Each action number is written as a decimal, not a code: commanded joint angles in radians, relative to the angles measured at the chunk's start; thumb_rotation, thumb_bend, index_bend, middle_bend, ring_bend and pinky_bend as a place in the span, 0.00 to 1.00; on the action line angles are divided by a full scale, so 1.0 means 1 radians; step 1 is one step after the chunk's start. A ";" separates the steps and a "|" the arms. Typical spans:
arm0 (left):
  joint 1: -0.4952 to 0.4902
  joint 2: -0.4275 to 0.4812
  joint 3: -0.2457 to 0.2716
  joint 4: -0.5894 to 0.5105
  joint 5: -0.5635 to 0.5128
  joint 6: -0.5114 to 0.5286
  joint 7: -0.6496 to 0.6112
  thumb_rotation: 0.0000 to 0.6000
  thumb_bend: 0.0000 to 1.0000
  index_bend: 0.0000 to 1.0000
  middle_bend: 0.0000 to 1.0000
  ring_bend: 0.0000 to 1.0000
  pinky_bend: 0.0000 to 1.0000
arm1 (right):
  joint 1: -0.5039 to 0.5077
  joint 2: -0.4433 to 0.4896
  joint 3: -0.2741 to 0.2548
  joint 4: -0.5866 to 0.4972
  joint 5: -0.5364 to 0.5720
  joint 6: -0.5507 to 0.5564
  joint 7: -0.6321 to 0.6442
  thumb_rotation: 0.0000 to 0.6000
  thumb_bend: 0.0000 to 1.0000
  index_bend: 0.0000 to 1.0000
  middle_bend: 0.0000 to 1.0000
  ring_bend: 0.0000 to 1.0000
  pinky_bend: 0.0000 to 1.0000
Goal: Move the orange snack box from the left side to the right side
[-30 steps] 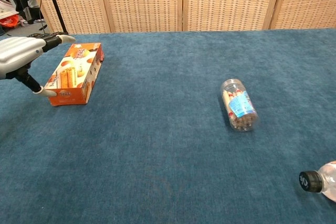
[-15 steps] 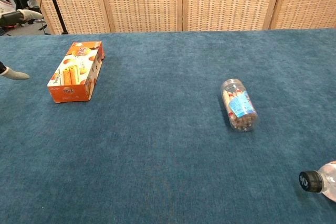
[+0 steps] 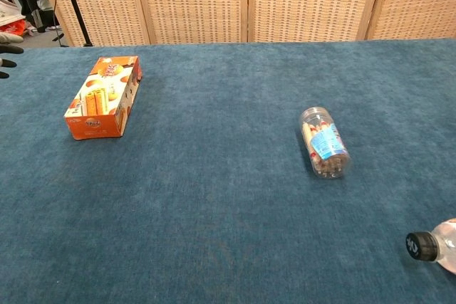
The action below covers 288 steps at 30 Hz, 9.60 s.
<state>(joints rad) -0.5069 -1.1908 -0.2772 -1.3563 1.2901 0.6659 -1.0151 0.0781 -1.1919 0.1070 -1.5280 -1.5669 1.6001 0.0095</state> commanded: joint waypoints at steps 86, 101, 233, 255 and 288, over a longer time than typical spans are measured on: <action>-0.605 -0.619 -0.226 0.231 -0.746 -0.129 0.647 1.00 1.00 0.00 0.00 0.00 0.00 | 0.010 0.041 0.039 0.026 0.123 -0.079 0.129 1.00 0.00 0.00 0.00 0.00 0.00; -0.335 -0.337 -0.227 -0.109 -0.431 0.072 0.613 1.00 0.89 0.00 0.00 0.00 0.00 | 0.013 0.030 0.021 0.018 0.090 -0.074 0.092 1.00 0.00 0.00 0.00 0.00 0.00; 0.305 0.143 0.119 -0.353 -0.059 0.641 0.912 1.00 0.00 0.00 0.00 0.00 0.00 | 1.264 -0.670 0.256 0.789 0.510 -1.029 -0.271 1.00 1.00 0.30 0.18 0.05 0.09; 0.302 0.142 0.112 -0.353 -0.073 0.633 0.918 1.00 0.00 0.00 0.00 0.00 0.00 | 1.281 -0.811 0.164 1.136 0.489 -1.259 -0.316 1.00 1.00 0.33 0.21 0.07 0.16; 0.298 0.129 0.137 -0.390 -0.006 0.658 0.971 1.00 0.00 0.00 0.00 0.00 0.00 | 1.159 -0.333 -0.105 0.635 1.021 -1.203 -0.621 1.00 1.00 0.42 0.32 0.17 0.25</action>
<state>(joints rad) -0.2089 -1.0617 -0.1406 -1.7457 1.2832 1.3236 -0.0437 1.2272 -1.5566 0.0358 -0.8551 -0.5757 0.3738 -0.5849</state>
